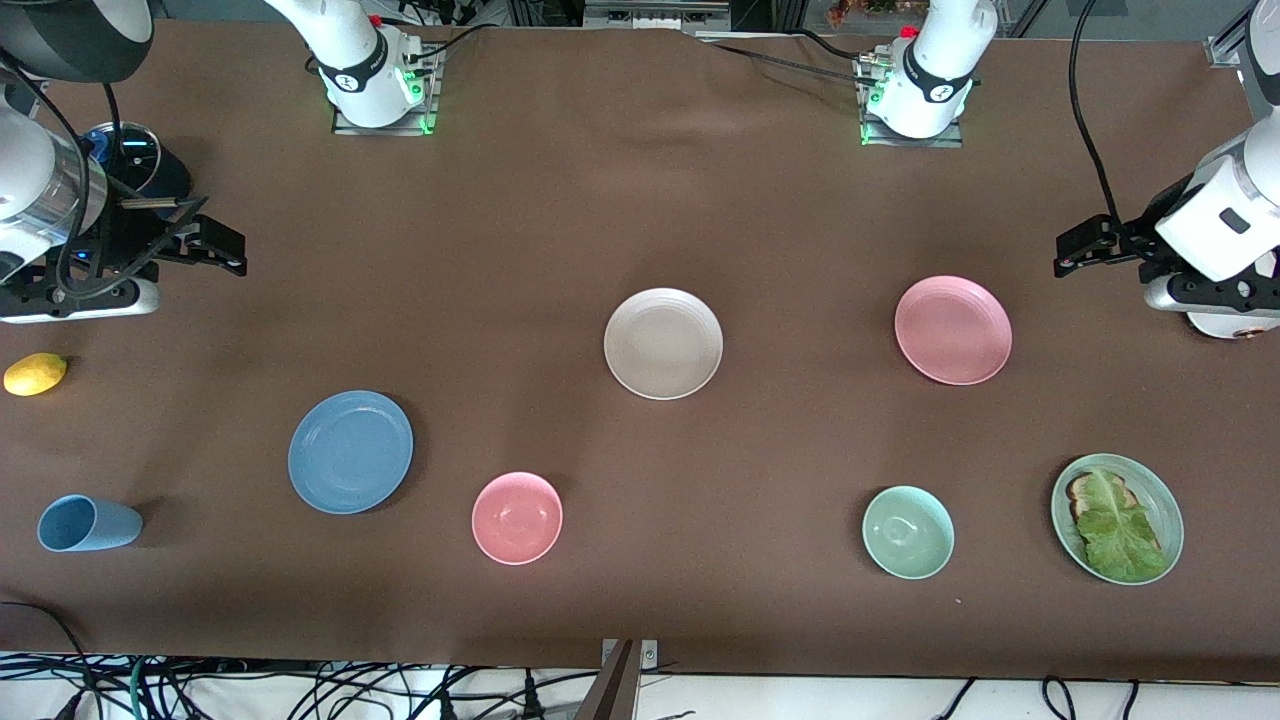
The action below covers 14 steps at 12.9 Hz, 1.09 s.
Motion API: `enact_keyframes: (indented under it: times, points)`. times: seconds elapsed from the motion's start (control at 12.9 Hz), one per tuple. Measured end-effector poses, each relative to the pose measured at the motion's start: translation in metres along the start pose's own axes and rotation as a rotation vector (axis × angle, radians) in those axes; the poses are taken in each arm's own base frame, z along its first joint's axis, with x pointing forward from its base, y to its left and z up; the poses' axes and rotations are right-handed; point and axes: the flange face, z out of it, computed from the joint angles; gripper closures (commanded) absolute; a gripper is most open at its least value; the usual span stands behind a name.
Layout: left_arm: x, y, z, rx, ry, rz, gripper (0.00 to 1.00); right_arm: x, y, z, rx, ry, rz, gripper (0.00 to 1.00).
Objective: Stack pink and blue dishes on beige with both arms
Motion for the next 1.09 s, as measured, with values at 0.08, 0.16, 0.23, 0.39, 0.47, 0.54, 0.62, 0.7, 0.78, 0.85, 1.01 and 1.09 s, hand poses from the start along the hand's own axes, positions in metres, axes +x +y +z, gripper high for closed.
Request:
enact_keyframes:
  times: [0.08, 0.16, 0.23, 0.39, 0.47, 0.54, 0.62, 0.7, 0.78, 0.85, 1.01, 1.09]
  points:
    - [0.0, 0.0, 0.0, 0.0, 0.0, 0.0, 0.0, 0.0001, 0.0, -0.0001, 0.0, 0.001, 0.0, 0.0]
    - [0.0, 0.0, 0.0, 0.0, 0.0, 0.0, 0.0, 0.0002, -0.0003, -0.0002, 0.003, 0.002, 0.0, 0.0]
    - [0.0, 0.0, 0.0, 0.0, 0.0, 0.0, 0.0, 0.0002, -0.0011, -0.0002, 0.009, 0.002, -0.001, 0.0]
    - [0.0, 0.0, 0.0, 0.0, 0.0, 0.0, 0.0, 0.0002, -0.0016, -0.0002, 0.014, 0.002, 0.0, 0.0]
    - [0.0, 0.0, 0.0, 0.0, 0.0, 0.0, 0.0, 0.0002, -0.0016, -0.0002, 0.014, 0.002, 0.0, 0.0]
    - [0.0001, 0.0, 0.0001, 0.0, 0.0, 0.0, 0.0, 0.0002, -0.0016, -0.0002, 0.014, 0.002, 0.0, 0.0]
    - [0.0001, 0.0, 0.0002, 0.0, 0.0, 0.0, 0.0, 0.0002, -0.0015, -0.0002, 0.014, 0.002, 0.001, 0.0]
    - [0.0001, 0.0, 0.0003, 0.0, -0.001, 0.0, 0.0, 0.0003, -0.0009, -0.0002, 0.014, 0.002, 0.003, 0.0]
    - [0.0002, 0.0, 0.0004, 0.0, -0.001, 0.0, 0.0, 0.0004, 0.0007, -0.0002, 0.014, 0.003, 0.006, 0.0]
    - [0.0003, 0.0, 0.0006, 0.0, -0.001, 0.0, 0.0, 0.0004, 0.0024, -0.0002, 0.015, 0.003, 0.009, 0.0]
    - [0.0005, 0.0, 0.0008, 0.0, -0.002, 0.0, 0.0, 0.0006, 0.0052, -0.0002, 0.017, 0.004, 0.014, 0.0]
    - [0.0005, 0.0, 0.001, 0.0, -0.002, 0.0, 0.0, 0.0006, 0.0063, -0.0001, 0.018, 0.004, 0.017, 0.0]
